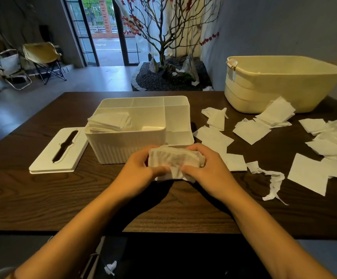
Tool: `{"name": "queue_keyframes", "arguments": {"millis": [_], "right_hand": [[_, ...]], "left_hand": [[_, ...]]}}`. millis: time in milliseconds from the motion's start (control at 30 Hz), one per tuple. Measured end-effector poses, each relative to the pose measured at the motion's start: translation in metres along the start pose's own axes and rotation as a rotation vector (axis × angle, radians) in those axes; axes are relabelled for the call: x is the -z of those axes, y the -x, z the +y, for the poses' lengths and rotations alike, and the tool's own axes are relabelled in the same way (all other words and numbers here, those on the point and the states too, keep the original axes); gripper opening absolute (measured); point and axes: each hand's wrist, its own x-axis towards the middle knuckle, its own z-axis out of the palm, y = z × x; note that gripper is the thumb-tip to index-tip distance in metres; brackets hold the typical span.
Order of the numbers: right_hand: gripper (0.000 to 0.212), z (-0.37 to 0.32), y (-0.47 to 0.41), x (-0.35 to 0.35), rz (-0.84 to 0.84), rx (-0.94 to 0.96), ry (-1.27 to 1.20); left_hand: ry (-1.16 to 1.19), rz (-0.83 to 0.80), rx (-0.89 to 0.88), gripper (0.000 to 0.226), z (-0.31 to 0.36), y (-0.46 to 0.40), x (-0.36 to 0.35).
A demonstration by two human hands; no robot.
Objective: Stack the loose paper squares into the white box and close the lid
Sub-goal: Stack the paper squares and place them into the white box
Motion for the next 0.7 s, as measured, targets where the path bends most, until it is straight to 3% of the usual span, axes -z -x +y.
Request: {"name": "queue_keyframes", "arguments": {"millis": [200, 400, 600, 700], "right_hand": [[0.026, -0.020, -0.011, 0.010, -0.012, -0.057, -0.159], [0.013, -0.064, -0.037, 0.024, -0.073, -0.075, -0.279], [0.006, -0.102, -0.074, 0.015, -0.062, -0.106, -0.395], [0.007, -0.118, -0.084, 0.009, -0.083, -0.071, -0.358]], "left_hand": [[-0.100, -0.049, 0.032, 0.030, 0.021, -0.002, 0.020], [-0.180, -0.064, -0.013, 0.016, 0.071, -0.007, 0.035], [-0.271, -0.205, 0.113, 0.028, 0.129, -0.028, 0.057], [-0.240, -0.165, 0.122, 0.030, 0.141, -0.039, 0.058]]}}
